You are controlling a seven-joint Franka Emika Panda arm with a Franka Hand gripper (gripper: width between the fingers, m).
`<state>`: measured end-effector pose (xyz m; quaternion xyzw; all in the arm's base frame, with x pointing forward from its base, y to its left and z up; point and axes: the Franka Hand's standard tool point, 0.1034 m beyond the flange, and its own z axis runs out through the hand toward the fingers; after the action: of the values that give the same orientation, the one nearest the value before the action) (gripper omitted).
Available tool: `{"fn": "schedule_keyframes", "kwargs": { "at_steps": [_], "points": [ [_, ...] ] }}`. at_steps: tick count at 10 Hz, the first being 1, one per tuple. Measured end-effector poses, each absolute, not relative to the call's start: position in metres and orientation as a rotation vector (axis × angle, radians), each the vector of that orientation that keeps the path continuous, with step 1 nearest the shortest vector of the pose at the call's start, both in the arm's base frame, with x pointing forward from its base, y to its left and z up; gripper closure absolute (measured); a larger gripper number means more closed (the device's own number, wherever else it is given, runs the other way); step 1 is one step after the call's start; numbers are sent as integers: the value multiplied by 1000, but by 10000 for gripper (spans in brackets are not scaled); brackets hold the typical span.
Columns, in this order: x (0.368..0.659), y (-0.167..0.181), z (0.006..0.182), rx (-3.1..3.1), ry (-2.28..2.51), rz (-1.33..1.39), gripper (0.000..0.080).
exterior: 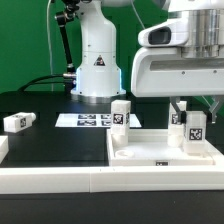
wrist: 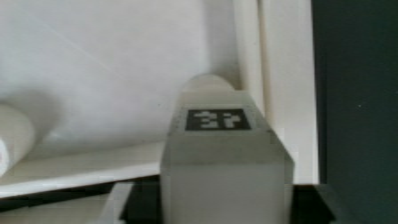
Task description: Assemble square table
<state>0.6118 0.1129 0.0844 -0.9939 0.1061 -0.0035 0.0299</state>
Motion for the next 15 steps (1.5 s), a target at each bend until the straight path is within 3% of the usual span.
{"fn": "schedule_keyframes", "kwargs": {
  "at_steps": [3, 10, 15],
  "points": [
    [612, 113, 84, -3023, 595, -2, 509],
    [610, 114, 83, -2535, 1711, 2, 509],
    [611, 113, 82, -2153, 2153, 47, 509]
  ]
}}
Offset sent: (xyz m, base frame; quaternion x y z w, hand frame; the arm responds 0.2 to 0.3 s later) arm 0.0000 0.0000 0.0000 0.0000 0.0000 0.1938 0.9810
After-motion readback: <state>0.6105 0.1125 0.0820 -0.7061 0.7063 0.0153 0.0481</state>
